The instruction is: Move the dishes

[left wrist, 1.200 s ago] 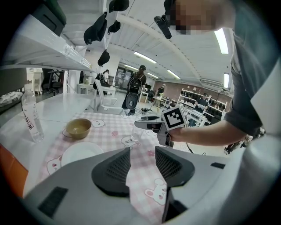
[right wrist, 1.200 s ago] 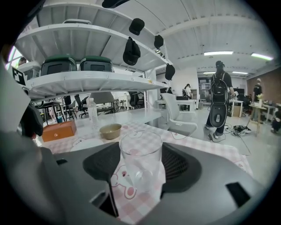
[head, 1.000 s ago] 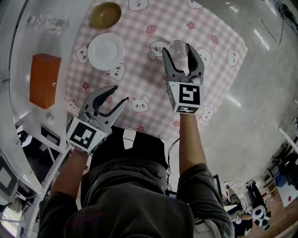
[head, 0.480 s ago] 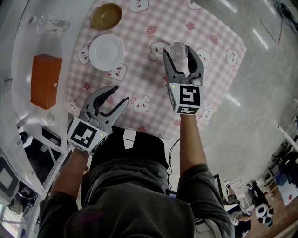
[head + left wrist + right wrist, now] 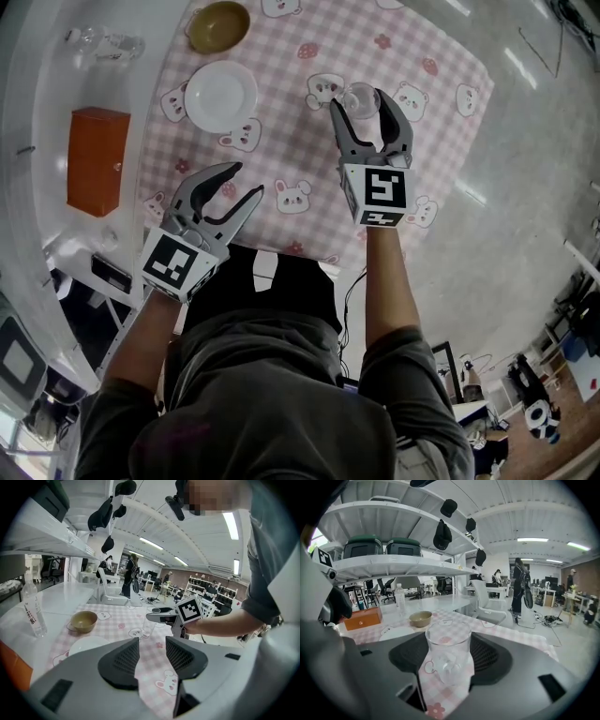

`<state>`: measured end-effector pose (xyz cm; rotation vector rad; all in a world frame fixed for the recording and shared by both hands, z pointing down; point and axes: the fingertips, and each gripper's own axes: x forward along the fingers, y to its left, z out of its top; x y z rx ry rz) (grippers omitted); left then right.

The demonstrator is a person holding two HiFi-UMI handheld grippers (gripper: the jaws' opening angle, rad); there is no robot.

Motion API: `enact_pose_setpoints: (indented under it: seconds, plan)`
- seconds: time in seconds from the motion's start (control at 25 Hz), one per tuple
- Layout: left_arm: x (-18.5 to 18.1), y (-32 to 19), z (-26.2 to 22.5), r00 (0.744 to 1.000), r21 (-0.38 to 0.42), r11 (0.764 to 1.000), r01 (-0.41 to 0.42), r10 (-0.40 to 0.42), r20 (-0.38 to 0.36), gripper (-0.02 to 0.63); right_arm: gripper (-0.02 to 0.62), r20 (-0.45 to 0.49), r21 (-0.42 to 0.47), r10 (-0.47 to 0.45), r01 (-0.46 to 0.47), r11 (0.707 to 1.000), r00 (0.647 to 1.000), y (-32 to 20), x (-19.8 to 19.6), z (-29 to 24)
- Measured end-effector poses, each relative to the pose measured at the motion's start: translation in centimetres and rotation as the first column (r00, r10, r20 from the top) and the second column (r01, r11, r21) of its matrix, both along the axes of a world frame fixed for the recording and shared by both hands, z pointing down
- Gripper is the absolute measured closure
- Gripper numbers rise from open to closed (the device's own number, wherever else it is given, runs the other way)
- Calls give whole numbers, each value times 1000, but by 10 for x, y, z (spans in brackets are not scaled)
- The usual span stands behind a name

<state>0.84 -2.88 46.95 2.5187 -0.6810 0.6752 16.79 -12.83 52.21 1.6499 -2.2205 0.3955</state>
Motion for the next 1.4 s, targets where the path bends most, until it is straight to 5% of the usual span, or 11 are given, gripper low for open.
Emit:
enact_pose_setpoints:
  seconds: [0.68,1.4]
  plan:
    - [-56,18,-14,999,32,999,4,-3,-36,431,316,-11,-9,-30,30,1000,999,37,-70,-15]
    - [-117,34,-5,995,4,996,91,-91,-27,433,316,0,-38,-191,191,981,982,51,-166,-4]
